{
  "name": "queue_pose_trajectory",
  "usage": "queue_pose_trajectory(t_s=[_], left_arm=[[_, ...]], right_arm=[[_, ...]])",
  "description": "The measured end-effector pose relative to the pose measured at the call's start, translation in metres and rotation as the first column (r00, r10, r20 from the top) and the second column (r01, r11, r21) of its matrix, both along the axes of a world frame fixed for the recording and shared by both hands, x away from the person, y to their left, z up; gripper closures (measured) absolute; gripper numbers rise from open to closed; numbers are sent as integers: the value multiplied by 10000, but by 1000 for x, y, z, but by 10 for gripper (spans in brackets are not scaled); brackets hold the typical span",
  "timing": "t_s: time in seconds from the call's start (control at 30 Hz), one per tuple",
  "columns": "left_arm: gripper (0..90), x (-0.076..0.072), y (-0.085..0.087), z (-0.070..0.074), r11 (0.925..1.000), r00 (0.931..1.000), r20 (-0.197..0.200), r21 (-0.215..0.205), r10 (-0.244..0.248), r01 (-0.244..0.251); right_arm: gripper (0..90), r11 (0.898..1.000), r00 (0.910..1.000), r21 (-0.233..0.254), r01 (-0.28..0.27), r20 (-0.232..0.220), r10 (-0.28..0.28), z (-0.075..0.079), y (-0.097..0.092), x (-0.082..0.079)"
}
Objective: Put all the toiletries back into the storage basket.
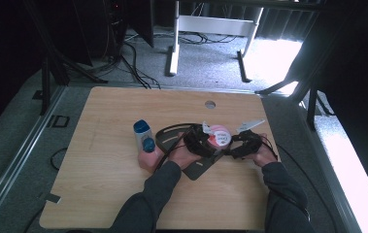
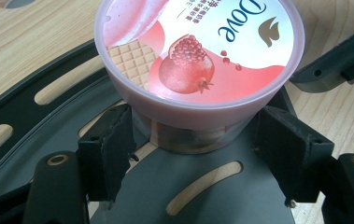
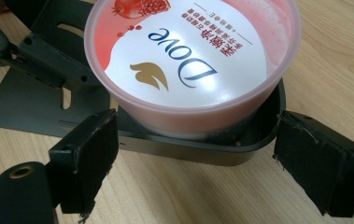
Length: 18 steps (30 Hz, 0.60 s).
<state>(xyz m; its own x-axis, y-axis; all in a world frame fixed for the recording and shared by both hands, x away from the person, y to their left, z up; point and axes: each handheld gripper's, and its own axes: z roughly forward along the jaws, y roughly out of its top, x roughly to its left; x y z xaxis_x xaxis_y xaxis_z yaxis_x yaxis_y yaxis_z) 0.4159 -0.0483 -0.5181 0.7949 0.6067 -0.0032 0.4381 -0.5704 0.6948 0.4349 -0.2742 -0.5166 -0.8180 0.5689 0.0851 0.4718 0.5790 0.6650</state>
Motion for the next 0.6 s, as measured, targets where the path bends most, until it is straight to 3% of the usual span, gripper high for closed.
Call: queue_pose_trajectory(t_s=[0.23, 0.27, 0.6], left_arm=[[330, 0, 6, -1, 9991, 9991, -427, -407, 49, -66], [330, -2, 11, 0, 9978, 9988, -488, -661, 64, -96], [366, -8, 14, 2, 9988, 9993, -370, -492, 61, -79]], right_arm=[[218, 9998, 10000, 210, 42, 69, -43, -2, -7, -4], [233, 9997, 9999, 256, 60, 89, -62, -2, -8, -5], [255, 9994, 9995, 233, 272, 138, -275, -14, -17, -25]])
